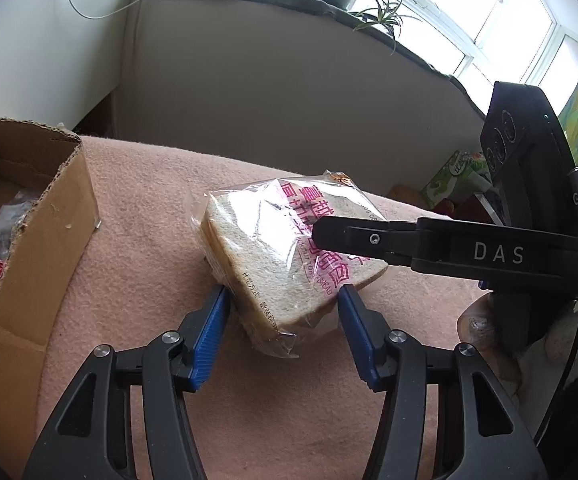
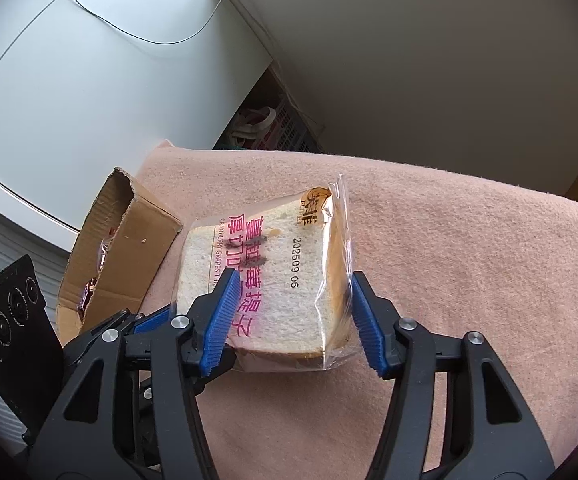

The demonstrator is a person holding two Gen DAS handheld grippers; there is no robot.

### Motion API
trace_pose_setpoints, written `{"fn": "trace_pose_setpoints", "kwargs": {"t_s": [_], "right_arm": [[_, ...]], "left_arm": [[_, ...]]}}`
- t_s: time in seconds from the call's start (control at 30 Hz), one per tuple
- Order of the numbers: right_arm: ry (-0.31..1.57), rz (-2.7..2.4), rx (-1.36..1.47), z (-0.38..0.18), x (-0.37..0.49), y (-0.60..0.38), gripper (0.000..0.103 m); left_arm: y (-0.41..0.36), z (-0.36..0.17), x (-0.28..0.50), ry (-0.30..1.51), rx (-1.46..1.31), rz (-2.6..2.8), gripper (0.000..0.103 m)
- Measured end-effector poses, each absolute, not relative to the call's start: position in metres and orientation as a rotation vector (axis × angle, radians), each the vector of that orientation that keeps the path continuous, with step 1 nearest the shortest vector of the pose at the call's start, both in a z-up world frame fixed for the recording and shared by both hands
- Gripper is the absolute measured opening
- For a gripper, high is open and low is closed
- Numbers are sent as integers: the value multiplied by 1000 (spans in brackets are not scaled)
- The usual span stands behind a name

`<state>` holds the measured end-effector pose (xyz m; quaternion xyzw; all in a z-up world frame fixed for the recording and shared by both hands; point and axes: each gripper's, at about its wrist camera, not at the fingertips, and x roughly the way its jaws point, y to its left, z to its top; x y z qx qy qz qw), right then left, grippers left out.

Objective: Organize snacks
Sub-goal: 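Close the right gripper on the bread loaf bag, then lift the bread loaf with the right gripper and carry it over the box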

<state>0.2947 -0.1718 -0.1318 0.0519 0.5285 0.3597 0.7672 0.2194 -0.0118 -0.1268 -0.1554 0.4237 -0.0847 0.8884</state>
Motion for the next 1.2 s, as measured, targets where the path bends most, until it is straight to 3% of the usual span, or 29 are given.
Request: {"fn": "trace_pose_setpoints", "kwargs": {"t_s": [0.63, 1.2], "right_arm": [[999, 843, 52, -61, 234, -148, 58], [905, 991, -28, -16, 181, -58, 58]], "left_arm": [[7, -69, 153, 744, -287, -149, 55], [82, -42, 91, 632, -317, -23, 55]]}}
